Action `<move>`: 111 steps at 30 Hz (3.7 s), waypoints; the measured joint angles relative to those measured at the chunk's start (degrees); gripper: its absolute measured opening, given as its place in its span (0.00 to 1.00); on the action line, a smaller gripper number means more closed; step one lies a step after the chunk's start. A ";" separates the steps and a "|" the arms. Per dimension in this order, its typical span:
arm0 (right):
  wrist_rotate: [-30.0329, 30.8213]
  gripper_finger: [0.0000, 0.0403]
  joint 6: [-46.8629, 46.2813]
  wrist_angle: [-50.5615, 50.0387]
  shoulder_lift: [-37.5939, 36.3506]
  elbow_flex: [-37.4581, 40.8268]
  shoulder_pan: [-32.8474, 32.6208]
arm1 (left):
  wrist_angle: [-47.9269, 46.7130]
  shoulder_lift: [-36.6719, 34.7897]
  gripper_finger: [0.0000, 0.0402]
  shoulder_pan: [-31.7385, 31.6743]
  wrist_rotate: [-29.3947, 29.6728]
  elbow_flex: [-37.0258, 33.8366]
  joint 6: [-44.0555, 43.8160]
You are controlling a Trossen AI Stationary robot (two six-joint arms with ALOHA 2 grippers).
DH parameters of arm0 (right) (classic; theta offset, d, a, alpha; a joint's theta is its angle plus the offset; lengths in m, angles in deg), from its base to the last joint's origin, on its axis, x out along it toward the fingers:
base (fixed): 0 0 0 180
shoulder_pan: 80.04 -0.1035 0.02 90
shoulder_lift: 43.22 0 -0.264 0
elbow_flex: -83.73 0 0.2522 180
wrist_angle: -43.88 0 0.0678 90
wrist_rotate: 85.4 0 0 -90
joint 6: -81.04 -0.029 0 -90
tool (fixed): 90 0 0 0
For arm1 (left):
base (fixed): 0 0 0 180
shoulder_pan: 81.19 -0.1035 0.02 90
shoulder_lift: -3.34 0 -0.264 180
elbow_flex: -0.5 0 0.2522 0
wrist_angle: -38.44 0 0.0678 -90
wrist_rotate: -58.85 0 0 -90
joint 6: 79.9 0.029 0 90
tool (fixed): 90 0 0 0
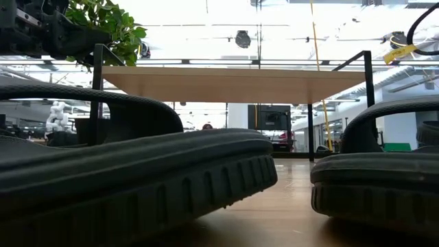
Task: Pick and place slides into the shelf
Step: Put the black slide on the shelf
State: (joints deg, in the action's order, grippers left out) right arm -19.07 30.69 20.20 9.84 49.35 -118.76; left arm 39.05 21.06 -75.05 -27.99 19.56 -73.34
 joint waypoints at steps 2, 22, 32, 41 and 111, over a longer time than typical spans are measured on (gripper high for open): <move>-0.04 0.01 0.00 0.16 0.00 0.00 0.00 | 0.00 0.02 0.02 0.00 0.00 0.00 -0.01; 14.46 0.01 0.11 -10.52 1.00 -14.93 -7.98 | 0.07 0.00 0.02 0.01 0.00 0.00 -0.60; 14.18 0.01 0.02 -10.06 5.11 -14.97 -8.17 | 0.07 0.01 0.02 0.01 0.00 0.00 -0.63; 13.06 0.01 -1.02 -10.09 6.25 -14.97 -8.17 | 0.24 0.02 0.02 0.02 0.00 0.00 -0.65; -12.50 0.01 57.38 -64.77 27.80 -73.80 42.06 | -0.92 0.02 0.02 0.01 0.00 0.02 0.65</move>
State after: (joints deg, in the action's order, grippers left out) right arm -31.57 88.07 -44.57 37.65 -24.45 -76.70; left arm 38.13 21.08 -75.04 -27.99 19.58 -72.69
